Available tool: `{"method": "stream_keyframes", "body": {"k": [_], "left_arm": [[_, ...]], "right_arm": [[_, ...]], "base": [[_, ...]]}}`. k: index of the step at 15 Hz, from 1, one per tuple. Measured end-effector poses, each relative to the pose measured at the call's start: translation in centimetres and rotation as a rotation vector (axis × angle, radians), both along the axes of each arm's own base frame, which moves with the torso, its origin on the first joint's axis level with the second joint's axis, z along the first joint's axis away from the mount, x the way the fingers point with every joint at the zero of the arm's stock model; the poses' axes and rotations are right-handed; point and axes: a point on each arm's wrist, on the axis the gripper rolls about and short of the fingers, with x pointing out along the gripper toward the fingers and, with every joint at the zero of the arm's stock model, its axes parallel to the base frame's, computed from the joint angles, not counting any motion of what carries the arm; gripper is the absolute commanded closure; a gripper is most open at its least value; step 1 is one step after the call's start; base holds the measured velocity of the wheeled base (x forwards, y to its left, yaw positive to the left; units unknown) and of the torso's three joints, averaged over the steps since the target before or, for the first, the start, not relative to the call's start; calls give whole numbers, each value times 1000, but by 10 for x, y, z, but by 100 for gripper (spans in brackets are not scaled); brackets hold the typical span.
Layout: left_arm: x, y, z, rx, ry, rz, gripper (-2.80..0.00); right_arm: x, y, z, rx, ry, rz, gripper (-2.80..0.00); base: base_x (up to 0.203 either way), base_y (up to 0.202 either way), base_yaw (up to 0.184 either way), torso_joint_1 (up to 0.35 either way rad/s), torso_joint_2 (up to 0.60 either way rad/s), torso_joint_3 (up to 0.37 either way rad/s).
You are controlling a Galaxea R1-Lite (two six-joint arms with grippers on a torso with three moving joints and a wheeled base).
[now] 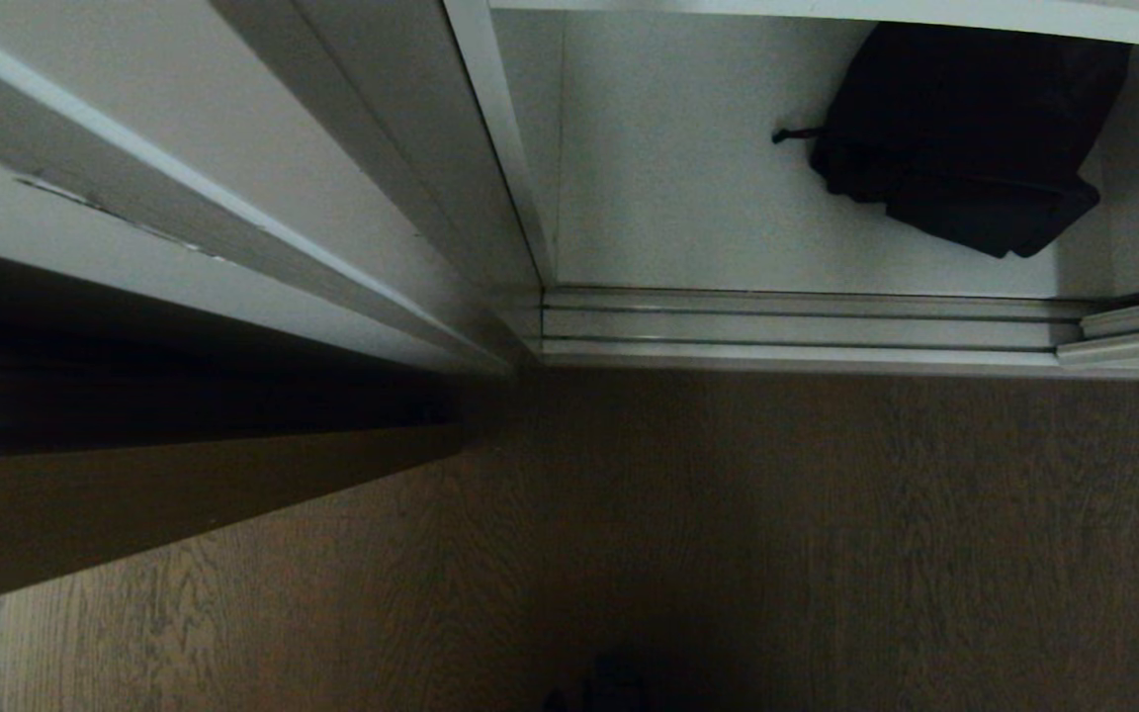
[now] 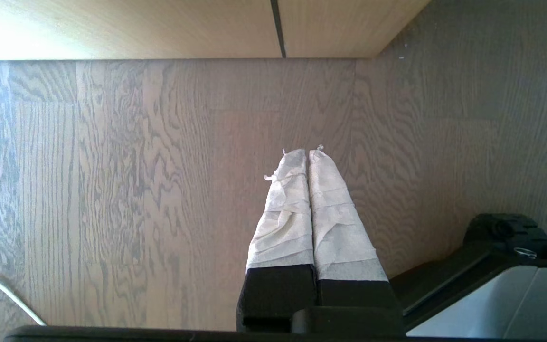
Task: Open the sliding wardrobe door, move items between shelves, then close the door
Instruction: Place the bag on the higher shelf
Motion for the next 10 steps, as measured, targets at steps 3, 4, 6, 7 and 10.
{"method": "stream_keyframes", "body": {"k": [3, 4, 6, 7, 10], "left_arm": [[0, 0, 0, 0, 0, 0, 0], [0, 0, 0, 0, 1, 0, 0], [0, 0, 0, 1, 0, 0, 0], [0, 0, 0, 2, 1, 0, 0], [0, 0, 0, 7, 1, -1, 0]], "right_arm": [[0, 0, 0, 0, 0, 0, 0], [0, 0, 0, 0, 0, 0, 0], [0, 0, 0, 0, 0, 0, 0], [0, 0, 0, 0, 0, 0, 0], [0, 0, 0, 0, 0, 0, 0]], "base": [[0, 0, 0, 0, 0, 0], [0, 0, 0, 0, 0, 0], [0, 0, 0, 0, 0, 0], [0, 0, 0, 0, 0, 0], [0, 0, 0, 0, 0, 0]]}}
